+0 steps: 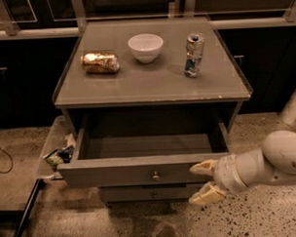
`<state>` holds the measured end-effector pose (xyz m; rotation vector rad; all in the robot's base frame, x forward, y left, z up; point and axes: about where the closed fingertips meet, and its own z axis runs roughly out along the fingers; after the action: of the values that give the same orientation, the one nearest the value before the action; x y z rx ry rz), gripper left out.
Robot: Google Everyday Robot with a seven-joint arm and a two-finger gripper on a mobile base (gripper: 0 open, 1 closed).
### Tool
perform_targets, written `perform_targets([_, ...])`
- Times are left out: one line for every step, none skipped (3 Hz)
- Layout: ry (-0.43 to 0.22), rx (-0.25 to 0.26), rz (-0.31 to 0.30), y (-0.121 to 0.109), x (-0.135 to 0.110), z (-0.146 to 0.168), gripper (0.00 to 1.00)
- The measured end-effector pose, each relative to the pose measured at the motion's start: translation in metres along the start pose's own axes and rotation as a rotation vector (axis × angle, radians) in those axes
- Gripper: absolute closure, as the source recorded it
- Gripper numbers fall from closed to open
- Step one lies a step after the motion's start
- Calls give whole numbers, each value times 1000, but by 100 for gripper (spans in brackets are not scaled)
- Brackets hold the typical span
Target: Close top drawer
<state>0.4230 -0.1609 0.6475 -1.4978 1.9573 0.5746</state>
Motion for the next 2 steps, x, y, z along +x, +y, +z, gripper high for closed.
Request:
perform_targets([6,67,-44,-47,-3,0,60])
perform_targets([24,109,-67,-75,-2,-3,84])
